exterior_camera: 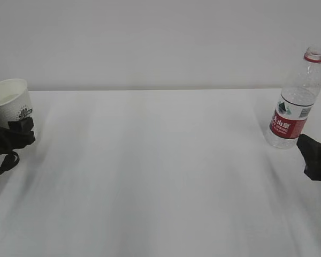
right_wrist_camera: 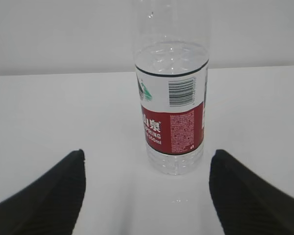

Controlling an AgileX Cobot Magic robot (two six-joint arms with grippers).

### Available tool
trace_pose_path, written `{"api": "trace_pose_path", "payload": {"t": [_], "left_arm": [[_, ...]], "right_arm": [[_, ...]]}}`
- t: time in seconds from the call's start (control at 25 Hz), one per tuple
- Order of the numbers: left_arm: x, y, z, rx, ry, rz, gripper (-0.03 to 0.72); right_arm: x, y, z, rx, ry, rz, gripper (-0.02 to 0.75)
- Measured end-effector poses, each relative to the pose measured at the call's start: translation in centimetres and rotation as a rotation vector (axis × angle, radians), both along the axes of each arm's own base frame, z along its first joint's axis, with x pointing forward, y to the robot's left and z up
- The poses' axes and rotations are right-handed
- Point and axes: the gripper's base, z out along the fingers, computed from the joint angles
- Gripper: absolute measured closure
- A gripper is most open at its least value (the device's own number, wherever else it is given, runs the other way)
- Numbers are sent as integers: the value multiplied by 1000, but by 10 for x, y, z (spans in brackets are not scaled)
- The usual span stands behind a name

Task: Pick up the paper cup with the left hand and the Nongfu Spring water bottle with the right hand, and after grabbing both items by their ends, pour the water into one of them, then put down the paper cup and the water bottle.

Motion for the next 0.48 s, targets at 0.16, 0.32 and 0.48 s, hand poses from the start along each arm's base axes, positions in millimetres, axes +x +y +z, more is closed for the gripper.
{"api": "trace_pose_path", "payload": {"t": [0.16,0.32,0.48], "left_arm": [[11,0,-1,-2,-20,0,262],[22,0,5,-2,-58,-1,262],[32,-1,0,-2,-71,-1,262]], "right_arm": [[0,0,0,0,0,0,145],[0,0,0,0,0,0,145],[0,0,0,0,0,0,145]]}}
